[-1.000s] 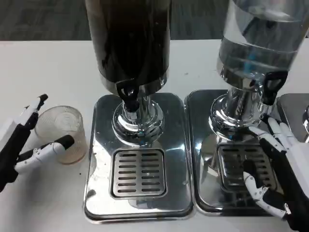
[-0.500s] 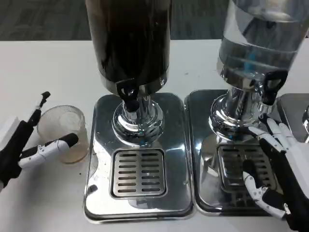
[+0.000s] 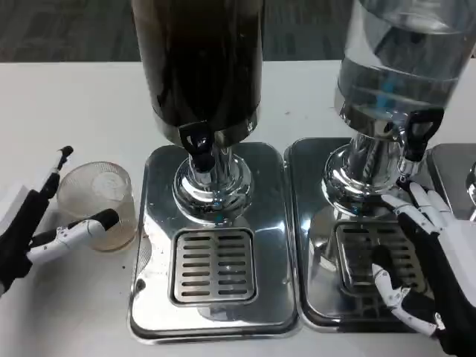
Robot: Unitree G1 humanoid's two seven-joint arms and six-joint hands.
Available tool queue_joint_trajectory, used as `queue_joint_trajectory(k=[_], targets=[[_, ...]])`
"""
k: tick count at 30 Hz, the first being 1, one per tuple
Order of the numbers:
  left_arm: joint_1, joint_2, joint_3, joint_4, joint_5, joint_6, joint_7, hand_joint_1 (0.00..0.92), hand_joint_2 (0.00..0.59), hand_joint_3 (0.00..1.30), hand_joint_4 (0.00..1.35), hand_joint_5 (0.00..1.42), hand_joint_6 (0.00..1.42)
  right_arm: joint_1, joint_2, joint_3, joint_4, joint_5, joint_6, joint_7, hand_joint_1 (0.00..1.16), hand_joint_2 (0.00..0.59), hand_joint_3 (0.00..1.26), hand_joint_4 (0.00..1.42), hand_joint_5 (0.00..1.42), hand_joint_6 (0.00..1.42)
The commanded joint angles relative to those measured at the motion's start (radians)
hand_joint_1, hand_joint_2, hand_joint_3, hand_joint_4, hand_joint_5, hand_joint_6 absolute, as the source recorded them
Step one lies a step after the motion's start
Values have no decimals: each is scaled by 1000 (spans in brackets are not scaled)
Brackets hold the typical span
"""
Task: Grasp the cup under the faucet to collect the drink, then remove the cup.
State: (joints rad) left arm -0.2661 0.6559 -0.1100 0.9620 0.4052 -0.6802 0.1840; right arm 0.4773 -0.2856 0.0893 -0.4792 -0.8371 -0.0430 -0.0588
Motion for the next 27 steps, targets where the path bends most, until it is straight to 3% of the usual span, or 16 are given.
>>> queue_joint_trajectory(k=[1,13,27], targets=[[17,2,3,9,2,-8,25,71,2,0,0,76,219,-10,-2,7,-16,7,-15,-5,647,543,222,32,37,162],[12,18,34,50,-16,-39,42,58,3,0,0,86,242,-5,21,32,-34,-28,5,-9,657,535,228,32,37,162],[-23,19,28,111,-7,-44,32,57,3,0,0,92,252,-11,39,35,-35,-46,5,-11,664,534,228,32,37,162]])
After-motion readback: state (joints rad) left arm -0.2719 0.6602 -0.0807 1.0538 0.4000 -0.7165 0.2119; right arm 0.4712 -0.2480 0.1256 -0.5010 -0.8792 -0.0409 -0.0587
